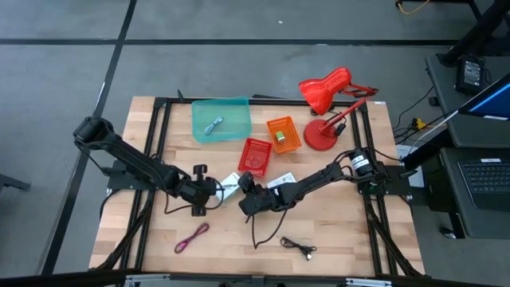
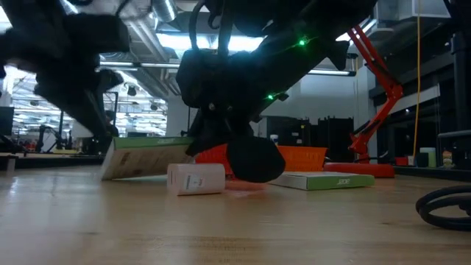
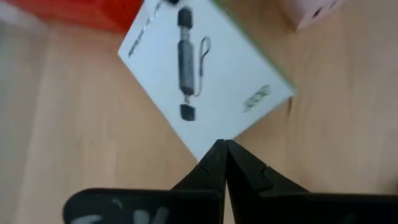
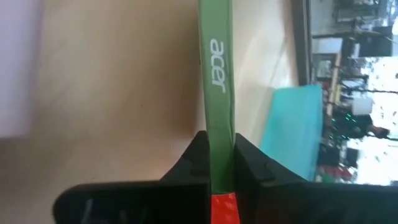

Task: Pick and place items into bin
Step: Put the left card reader box into the red bin

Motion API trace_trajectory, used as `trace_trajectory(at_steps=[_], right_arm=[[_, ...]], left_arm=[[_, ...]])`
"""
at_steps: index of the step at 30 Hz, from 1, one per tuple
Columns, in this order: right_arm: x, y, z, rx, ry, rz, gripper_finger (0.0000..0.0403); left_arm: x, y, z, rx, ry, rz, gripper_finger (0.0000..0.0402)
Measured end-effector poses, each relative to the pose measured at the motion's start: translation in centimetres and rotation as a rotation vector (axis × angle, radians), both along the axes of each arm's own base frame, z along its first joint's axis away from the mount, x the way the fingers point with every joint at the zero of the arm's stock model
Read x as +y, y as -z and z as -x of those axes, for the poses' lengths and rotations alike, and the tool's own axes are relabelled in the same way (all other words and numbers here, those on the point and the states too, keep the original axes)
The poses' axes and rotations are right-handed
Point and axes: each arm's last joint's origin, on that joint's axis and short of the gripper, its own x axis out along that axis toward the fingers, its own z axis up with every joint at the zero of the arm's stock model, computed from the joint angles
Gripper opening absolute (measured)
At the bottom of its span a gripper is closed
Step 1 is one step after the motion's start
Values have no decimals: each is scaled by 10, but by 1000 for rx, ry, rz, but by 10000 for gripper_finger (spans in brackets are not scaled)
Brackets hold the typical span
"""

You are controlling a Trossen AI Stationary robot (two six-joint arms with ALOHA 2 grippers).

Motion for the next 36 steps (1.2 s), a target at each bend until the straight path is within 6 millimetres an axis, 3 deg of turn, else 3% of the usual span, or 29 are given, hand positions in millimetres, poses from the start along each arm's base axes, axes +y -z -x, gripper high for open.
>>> trace_trajectory(at_steps=[6, 14, 25, 36], right_arm=[[16, -5, 1, -22, -19, 7, 17], [30, -36, -9, -77, 4, -12, 17], [25, -106, 34, -301, 186, -195, 17], [29, -88, 77, -468, 317, -327, 17]], left_arm=[[-6, -20, 11, -116, 54, -72, 1], [-16, -41, 28, -261, 73, -130, 1], [-32, -50, 45, -372, 100, -208, 2], [-38, -53, 46, -419, 123, -207, 2]])
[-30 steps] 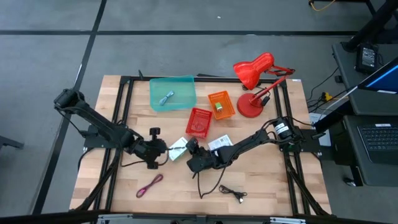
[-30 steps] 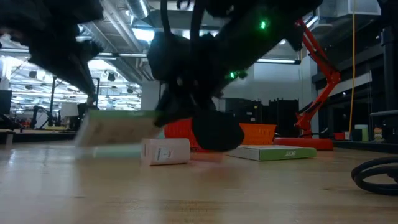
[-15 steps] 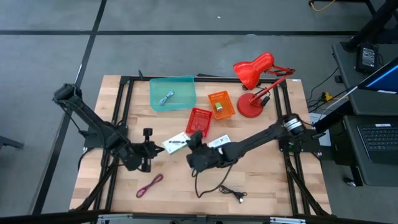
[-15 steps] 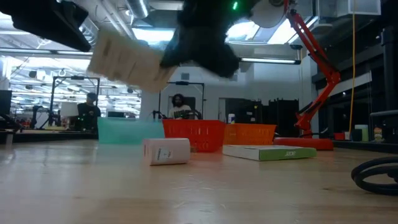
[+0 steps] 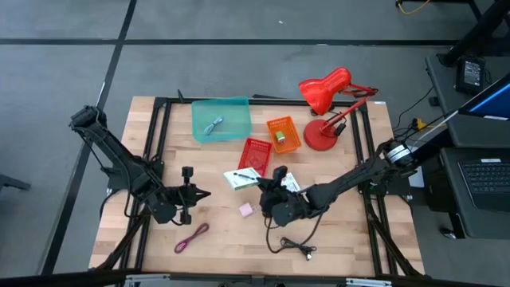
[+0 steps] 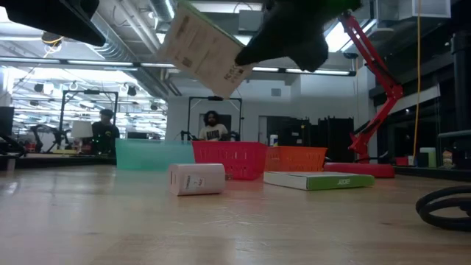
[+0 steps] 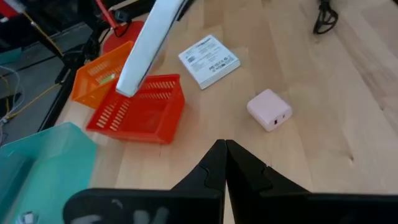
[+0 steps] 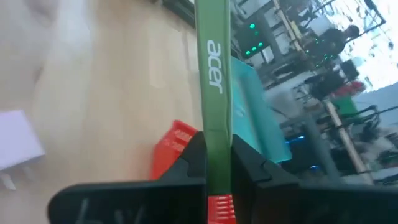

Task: Pick and place items into bin
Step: Put the left card reader box into the red bin

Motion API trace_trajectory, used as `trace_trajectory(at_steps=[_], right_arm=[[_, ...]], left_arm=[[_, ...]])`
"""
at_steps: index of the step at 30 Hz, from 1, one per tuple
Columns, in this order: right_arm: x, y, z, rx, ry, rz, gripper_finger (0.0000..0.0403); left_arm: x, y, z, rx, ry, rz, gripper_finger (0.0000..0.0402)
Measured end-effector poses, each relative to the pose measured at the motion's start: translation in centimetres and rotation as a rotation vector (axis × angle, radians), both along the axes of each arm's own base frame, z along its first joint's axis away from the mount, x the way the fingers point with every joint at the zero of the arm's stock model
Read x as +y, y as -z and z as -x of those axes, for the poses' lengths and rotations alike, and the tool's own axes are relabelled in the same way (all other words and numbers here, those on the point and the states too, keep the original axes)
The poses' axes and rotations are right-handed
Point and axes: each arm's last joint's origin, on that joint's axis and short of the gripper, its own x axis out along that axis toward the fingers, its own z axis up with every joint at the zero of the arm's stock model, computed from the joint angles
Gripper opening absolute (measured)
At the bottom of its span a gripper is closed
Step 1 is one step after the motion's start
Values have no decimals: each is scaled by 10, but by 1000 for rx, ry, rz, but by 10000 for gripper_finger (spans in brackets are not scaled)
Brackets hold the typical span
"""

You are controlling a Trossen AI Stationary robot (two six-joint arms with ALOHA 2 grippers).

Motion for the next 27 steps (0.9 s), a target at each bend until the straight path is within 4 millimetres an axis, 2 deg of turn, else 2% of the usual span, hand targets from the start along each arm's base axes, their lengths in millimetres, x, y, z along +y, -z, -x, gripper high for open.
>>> trace_trajectory(at_steps=[9, 15, 21, 27], right_arm=[[15, 13, 23, -176, 111, 20, 17], [20, 12, 31, -281, 236, 50, 17], [19, 12, 32, -289, 278, 91, 17], [5, 18, 29, -199, 289, 153, 17]], left_arm=[[0, 0, 0, -5, -5, 4, 2], [0, 0, 0, -6, -9, 15, 2], [0, 0, 0, -13, -28, 47, 2], [0, 0, 0, -21, -48, 82, 2]])
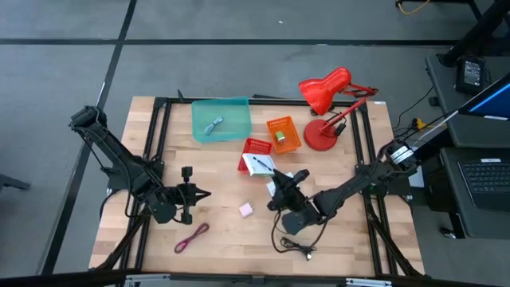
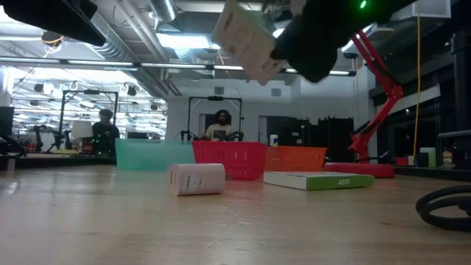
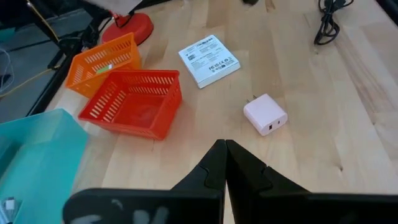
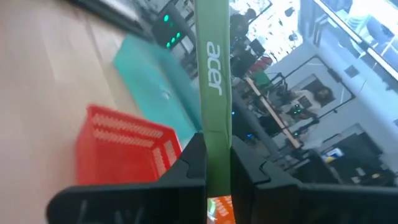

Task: Pick and place items into bin
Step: Put the left card reader box into the red bin

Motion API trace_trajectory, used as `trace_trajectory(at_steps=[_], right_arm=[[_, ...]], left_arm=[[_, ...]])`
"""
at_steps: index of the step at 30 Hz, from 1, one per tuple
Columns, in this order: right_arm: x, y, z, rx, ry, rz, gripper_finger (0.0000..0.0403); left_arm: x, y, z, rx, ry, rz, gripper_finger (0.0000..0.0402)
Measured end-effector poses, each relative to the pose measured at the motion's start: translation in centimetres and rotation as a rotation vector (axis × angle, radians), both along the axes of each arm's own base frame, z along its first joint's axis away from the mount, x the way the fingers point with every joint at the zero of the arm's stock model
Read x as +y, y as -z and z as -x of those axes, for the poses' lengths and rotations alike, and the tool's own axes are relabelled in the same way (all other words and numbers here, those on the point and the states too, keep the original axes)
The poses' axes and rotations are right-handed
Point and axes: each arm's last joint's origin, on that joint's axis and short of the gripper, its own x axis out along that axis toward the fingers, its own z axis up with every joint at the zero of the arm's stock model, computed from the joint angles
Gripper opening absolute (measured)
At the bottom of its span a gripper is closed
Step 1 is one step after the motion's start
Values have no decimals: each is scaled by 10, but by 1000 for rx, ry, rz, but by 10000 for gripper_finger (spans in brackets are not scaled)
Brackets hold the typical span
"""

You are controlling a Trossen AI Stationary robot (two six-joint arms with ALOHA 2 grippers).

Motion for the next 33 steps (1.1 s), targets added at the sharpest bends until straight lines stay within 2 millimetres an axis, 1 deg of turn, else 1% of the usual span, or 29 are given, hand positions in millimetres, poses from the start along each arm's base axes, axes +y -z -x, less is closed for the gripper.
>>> trace_trajectory(at_steps=[4, 7, 10, 14, 19, 23, 28, 30, 33], right_arm=[[-18, 5, -4, 101, 9, 14, 17], [-34, 10, -9, 226, -12, 18, 17], [-50, 12, -15, 319, -26, 23, 17], [-66, 13, -20, 427, -49, 53, 17], [-74, 14, -23, 596, -123, 127, 17], [-73, 16, -24, 750, -234, 208, 17], [-73, 16, -23, 871, -324, 283, 17], [-76, 14, -21, 903, -345, 279, 17], [-85, 1, -14, 909, -322, 254, 17]], left_arm=[[0, 0, 0, 0, 0, 1, 2], [0, 0, 0, 0, 0, 0, 2], [0, 0, 0, -1, -1, 0, 2], [0, 0, 0, -1, -1, -1, 2], [0, 0, 0, 0, 1, -5, 2], [0, 0, 0, 0, 2, -8, 2], [0, 0, 0, 0, 2, -8, 2], [0, 0, 0, -1, -1, -5, 2], [0, 0, 0, -6, -9, -4, 2]])
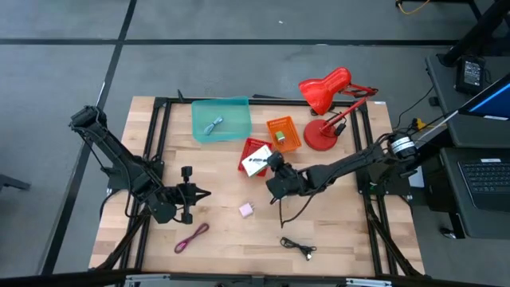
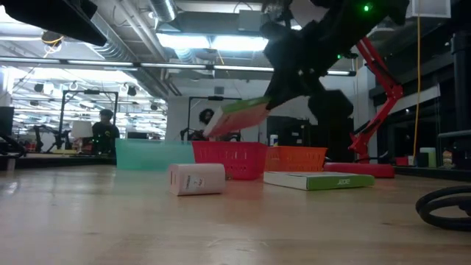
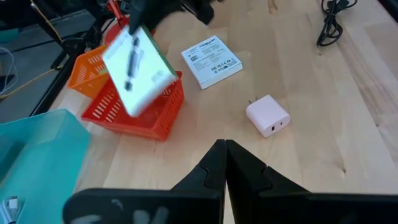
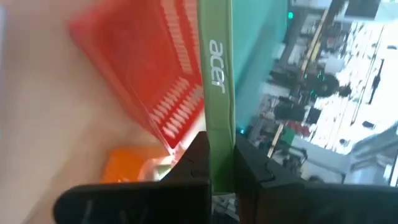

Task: Pick and place items into bin
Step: Put the left card reader box into the red bin

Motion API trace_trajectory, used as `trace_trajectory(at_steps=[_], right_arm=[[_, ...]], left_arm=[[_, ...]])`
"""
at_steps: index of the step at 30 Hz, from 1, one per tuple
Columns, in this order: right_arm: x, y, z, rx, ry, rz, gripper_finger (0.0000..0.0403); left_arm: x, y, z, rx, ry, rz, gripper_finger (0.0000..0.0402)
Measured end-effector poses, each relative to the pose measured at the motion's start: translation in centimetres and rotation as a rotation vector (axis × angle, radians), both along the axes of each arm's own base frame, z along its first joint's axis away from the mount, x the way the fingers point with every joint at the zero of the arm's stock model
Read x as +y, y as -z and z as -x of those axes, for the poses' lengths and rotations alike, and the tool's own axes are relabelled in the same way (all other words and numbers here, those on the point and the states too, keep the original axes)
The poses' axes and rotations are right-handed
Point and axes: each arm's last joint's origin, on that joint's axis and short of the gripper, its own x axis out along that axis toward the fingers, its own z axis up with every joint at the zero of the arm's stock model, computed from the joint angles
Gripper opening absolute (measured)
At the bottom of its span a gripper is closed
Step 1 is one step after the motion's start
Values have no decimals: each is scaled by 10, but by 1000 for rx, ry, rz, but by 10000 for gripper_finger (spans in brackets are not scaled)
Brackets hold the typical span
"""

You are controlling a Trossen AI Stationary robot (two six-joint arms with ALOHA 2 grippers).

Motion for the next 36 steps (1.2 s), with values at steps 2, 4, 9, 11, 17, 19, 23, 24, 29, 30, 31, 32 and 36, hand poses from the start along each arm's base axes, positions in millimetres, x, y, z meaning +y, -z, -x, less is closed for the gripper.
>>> trace_trajectory(at_steps=[2, 4, 9, 11, 17, 19, 23, 24, 29, 30, 31, 32, 36], right_arm=[[-6, -11, 4, -22, 15, -20, 17], [-10, -22, 7, -38, -13, -76, 17], [-18, -33, 9, -19, -101, -139, 17], [-23, -32, 10, 26, -114, -124, 17], [-38, -23, 7, 74, -90, -149, 17], [-40, -24, 7, 67, -90, -155, 17], [-40, -22, 6, 107, -122, -126, 17], [-40, -22, 6, 117, -134, -120, 17], [-40, -22, 6, 140, -169, -118, 17], [-40, -22, 6, 146, -174, -114, 17], [-41, -22, 6, 157, -181, -111, 17], [-42, -22, 6, 166, -195, -113, 17], [-46, -21, 5, 173, -224, -139, 17]], left_arm=[[0, 0, 0, 0, 0, 0, 2], [0, 0, 0, -1, -2, 1, 2], [1, 0, 0, -14, -17, -9, 2], [1, -1, 0, -21, -25, -14, 2], [0, -2, -1, -38, -31, -5, 2], [0, -2, -2, -43, -31, 0, 2], [0, -2, -2, -42, -30, 0, 2], [0, -2, -2, -43, -30, 0, 2], [0, -2, -2, -45, -33, -1, 2], [0, -3, -2, -47, -34, -1, 2], [0, -3, -2, -50, -36, -1, 2], [0, -3, -2, -52, -36, 1, 2], [-1, -4, -3, -61, -37, 9, 2]])
